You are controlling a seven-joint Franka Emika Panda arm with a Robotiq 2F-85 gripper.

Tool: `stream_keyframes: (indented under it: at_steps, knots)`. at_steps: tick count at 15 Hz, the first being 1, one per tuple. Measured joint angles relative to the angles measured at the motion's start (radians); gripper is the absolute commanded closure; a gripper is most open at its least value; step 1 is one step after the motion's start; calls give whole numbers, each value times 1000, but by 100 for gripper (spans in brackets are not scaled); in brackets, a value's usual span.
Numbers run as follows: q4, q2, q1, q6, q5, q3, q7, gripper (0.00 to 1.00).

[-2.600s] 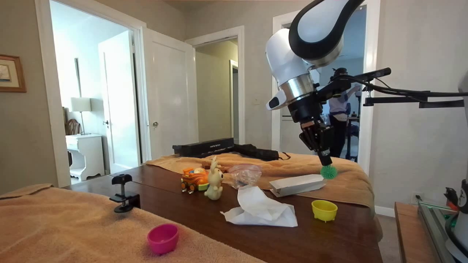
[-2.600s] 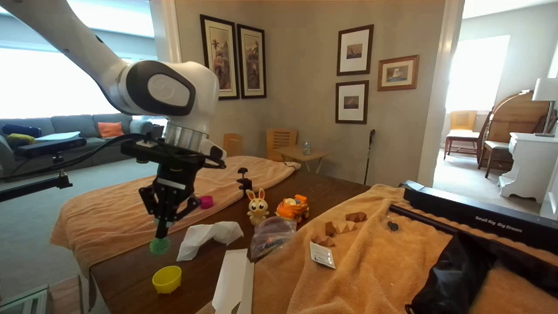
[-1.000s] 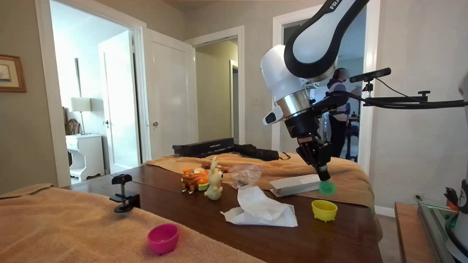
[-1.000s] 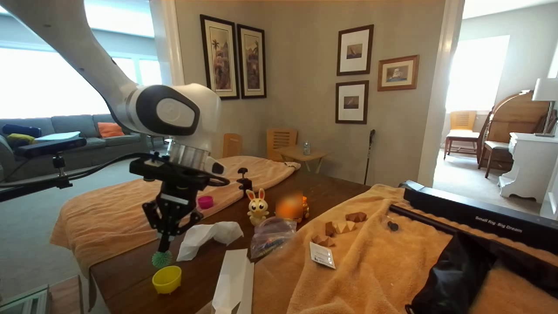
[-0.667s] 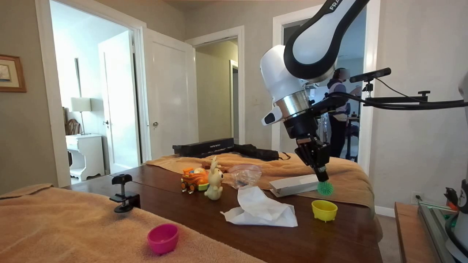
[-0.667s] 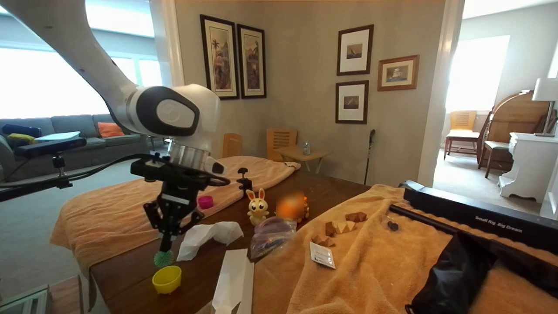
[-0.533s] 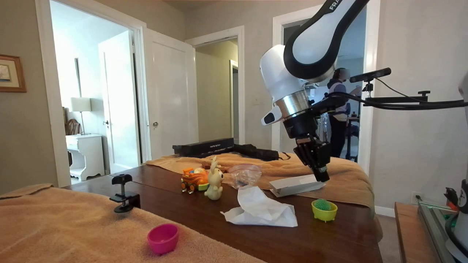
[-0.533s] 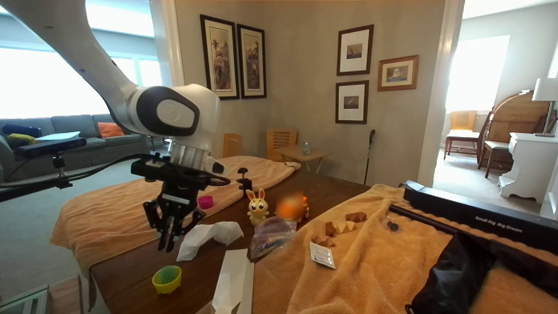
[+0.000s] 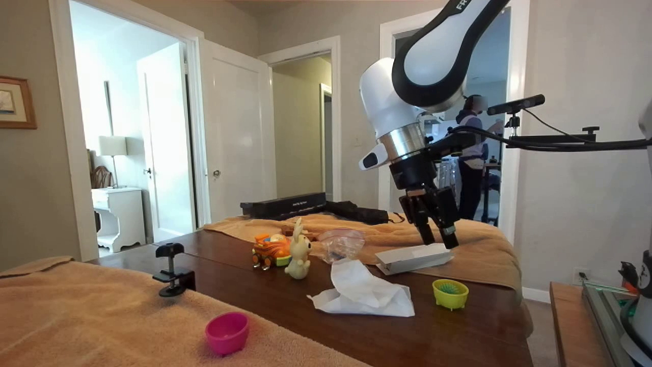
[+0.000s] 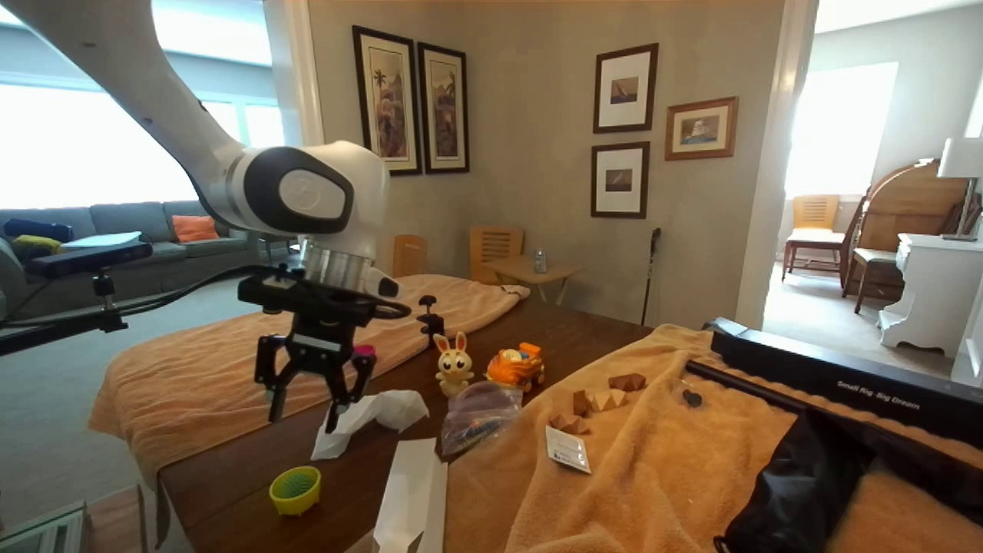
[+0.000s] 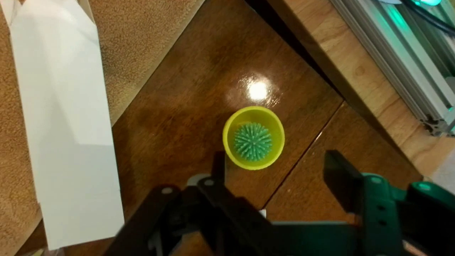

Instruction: Move the green object from the pink bowl to the yellow bowl

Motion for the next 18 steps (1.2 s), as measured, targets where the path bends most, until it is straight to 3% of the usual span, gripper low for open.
stream_keyframes:
  at_steps: [7, 12, 18]
  knots:
    - [173, 2, 11, 134, 88, 15, 135, 0]
    - [286, 9, 9, 225, 94, 17, 344, 0]
    - [301, 10, 3, 297, 82, 38, 633, 0]
